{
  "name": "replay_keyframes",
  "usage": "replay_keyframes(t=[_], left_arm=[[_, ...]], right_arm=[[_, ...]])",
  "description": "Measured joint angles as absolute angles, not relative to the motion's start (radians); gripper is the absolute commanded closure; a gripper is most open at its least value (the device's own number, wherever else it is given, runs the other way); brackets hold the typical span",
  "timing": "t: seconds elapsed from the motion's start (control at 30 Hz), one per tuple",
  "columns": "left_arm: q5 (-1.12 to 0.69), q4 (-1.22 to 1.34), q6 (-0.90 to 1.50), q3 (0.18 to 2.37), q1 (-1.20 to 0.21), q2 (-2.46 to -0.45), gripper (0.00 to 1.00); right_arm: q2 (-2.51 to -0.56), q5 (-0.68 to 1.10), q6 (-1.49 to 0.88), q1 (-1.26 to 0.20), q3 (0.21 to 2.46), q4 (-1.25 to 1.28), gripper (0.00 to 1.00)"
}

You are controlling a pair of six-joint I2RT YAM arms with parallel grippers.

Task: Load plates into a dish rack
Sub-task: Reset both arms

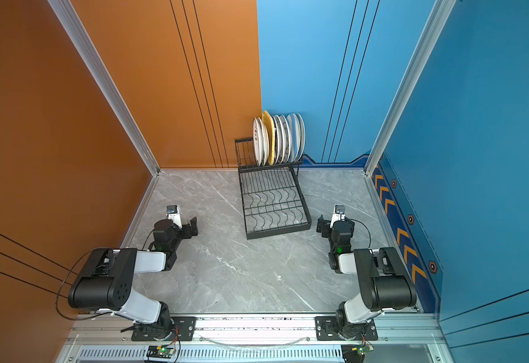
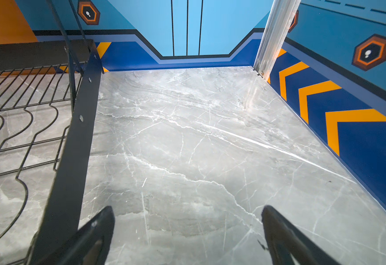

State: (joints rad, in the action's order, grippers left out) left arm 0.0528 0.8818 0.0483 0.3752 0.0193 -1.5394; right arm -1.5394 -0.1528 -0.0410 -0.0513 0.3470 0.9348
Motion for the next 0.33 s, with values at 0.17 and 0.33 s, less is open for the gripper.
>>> replay_keyframes(t=[0.17, 0.33], left_arm=[[0.059, 0.910, 0.048, 0.375, 0.019, -1.539, 0.02], [0.061, 0.918, 0.048, 0.375, 0.019, -1.539, 0.02]], right_arm=[[-1.539, -0.153, -0.041, -0.051, 0.348, 0.935, 0.00], [-1.539, -0.151, -0.041, -0.050, 0.351, 0.935, 0.00]])
